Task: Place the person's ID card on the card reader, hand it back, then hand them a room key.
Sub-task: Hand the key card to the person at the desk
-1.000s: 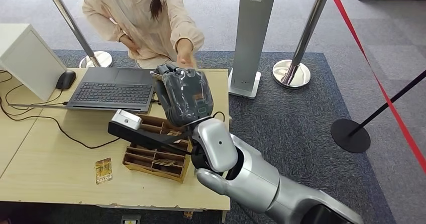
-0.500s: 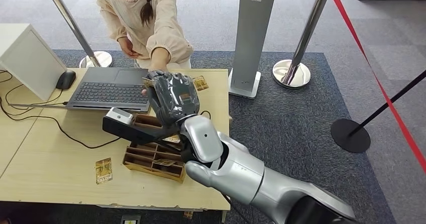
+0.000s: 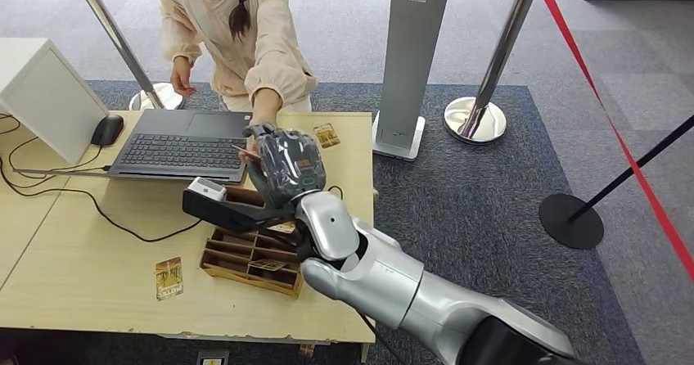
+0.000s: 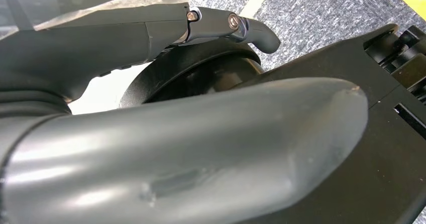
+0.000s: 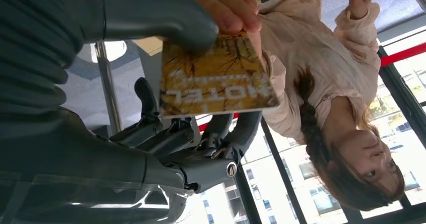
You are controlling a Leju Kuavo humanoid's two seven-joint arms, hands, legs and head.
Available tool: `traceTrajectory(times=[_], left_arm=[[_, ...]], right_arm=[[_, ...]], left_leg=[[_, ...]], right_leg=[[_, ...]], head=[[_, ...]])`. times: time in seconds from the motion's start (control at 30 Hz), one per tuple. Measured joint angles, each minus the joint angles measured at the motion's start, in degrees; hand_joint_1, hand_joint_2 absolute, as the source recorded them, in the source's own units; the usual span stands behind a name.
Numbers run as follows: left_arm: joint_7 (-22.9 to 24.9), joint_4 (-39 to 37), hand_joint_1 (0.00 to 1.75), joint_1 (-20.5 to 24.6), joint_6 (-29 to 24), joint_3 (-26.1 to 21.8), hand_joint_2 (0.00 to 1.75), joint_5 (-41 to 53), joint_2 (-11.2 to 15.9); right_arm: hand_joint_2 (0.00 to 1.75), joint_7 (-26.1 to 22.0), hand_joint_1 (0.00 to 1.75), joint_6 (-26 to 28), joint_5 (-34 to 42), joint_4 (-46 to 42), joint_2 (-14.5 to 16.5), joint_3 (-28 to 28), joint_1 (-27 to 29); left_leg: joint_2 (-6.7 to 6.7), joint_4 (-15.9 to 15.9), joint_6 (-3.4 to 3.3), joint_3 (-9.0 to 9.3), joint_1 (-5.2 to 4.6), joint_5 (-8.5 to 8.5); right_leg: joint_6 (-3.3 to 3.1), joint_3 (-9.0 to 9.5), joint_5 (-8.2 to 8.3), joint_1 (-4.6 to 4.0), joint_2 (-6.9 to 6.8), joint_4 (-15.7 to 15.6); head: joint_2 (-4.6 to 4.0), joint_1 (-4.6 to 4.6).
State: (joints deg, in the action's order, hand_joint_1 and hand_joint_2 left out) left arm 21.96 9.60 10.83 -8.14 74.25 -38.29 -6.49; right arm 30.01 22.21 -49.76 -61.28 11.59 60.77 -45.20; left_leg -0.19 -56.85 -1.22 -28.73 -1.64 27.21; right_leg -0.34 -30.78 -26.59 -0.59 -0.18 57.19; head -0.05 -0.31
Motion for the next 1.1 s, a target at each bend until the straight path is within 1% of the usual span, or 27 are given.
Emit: traceTrajectory(times=[0.2, 0.33, 0.5, 0.63, 0.73, 0.93, 1.1], left_arm=[[0.0, 0.0, 0.0, 0.0, -0.1, 0.0, 0.0, -0.3, 0.0], [-0.3, 0.0, 0.0, -0.1, -0.5, 0.0, 0.0, -0.8, 0.0], [-1.0, 0.0, 0.0, -0.4, -1.0, 0.0, 0.0, -1.7, 0.0], [-1.7, -0.1, 0.0, -0.5, -1.3, 0.0, 0.0, -2.1, 0.1], [-2.5, -0.1, 0.0, -0.7, -1.5, -0.1, 0.0, -2.4, 0.2], [-2.7, -0.2, 0.0, -0.7, -1.5, -0.1, 0.0, -2.5, 0.2], [-2.5, -0.2, 0.0, -0.7, -1.5, -0.1, 0.0, -2.4, 0.2]], right_arm=[[1.75, -1.0, 0.0, 1.6, -0.7, 0.3, 0.2, 0.2, 0.5], [1.75, -0.3, 0.0, 1.3, -3.6, -3.2, -0.4, 0.3, 1.6], [1.75, 1.2, 0.0, -0.6, -8.6, -12.2, -2.9, 0.3, 5.0], [1.75, 1.7, 0.0, -2.8, -11.3, -19.6, -5.5, 0.3, 9.1], [1.75, 1.6, 0.0, -3.3, -12.6, -24.0, -7.5, 0.3, 12.3], [1.75, 0.1, 0.0, -2.6, -13.1, -28.7, -9.6, 0.2, 16.6], [1.75, -0.3, 0.0, -2.5, -13.2, -30.1, -10.3, 0.3, 17.6]], left_leg=[[0.01, 0.0, 0.0, 0.01, 0.0, 0.0], [0.01, 0.0, 0.0, 0.03, 0.0, 0.0], [0.02, 0.0, 0.0, 0.03, -0.01, 0.0], [0.02, 0.0, 0.0, 0.03, -0.01, 0.01], [0.03, 0.0, -0.01, 0.03, -0.02, 0.01], [0.04, 0.0, -0.01, 0.03, -0.01, 0.0], [0.05, 0.0, 0.0, 0.04, -0.01, 0.0]], right_leg=[[0.0, 0.0, 0.0, 0.0, 0.0, 0.0], [0.0, 0.0, 0.0, 0.0, 0.0, 0.0], [0.0, 0.0, 0.0, 0.0, 0.0, 0.0], [0.0, 0.01, 0.0, 0.01, 0.0, 0.0], [0.0, 0.01, 0.0, 0.01, 0.0, 0.0], [-0.01, 0.02, 0.01, 0.01, 0.01, 0.0], [-0.03, 0.02, 0.02, 0.0, 0.01, 0.0]], head=[[0.01, 0.01], [0.0, 0.0], [0.01, 0.0], [0.0, 0.01], [-0.01, 0.01], [-0.01, 0.0], [0.0, 0.0]])
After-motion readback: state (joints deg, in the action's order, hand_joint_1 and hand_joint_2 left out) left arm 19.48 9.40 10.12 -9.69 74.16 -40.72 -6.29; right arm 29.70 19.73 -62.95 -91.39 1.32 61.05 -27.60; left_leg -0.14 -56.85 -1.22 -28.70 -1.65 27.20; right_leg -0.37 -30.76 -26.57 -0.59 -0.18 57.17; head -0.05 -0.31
